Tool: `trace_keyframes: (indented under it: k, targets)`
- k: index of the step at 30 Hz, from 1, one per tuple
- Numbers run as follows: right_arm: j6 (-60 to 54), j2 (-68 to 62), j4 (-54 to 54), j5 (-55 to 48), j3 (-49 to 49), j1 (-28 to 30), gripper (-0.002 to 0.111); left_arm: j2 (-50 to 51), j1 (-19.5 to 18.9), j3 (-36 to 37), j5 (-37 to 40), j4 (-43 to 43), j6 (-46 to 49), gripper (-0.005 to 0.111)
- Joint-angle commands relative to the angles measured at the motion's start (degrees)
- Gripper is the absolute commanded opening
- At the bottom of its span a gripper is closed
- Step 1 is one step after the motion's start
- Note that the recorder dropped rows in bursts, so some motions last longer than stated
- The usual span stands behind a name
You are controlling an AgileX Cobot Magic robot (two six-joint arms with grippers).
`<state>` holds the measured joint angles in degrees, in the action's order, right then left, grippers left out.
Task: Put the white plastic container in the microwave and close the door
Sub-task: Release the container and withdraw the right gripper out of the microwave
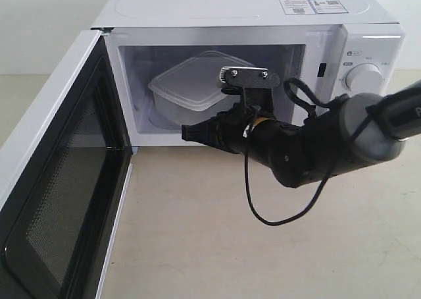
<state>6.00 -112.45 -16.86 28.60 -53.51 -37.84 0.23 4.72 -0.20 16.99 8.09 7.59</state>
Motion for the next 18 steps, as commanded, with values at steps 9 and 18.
trace_keyframes:
  k: [9,18]
  targets:
    - [0.6,-5.1,1.1,-3.3,-12.3,0.0,0.0,-0.2,-0.1,0.2,0.0,0.4,-0.5,0.004]
    - [-3.8,0.5,1.1,-15.6,-8.2,0.0,0.0,-0.2,-0.1,0.2,0.0,0.4,-0.5,0.004]
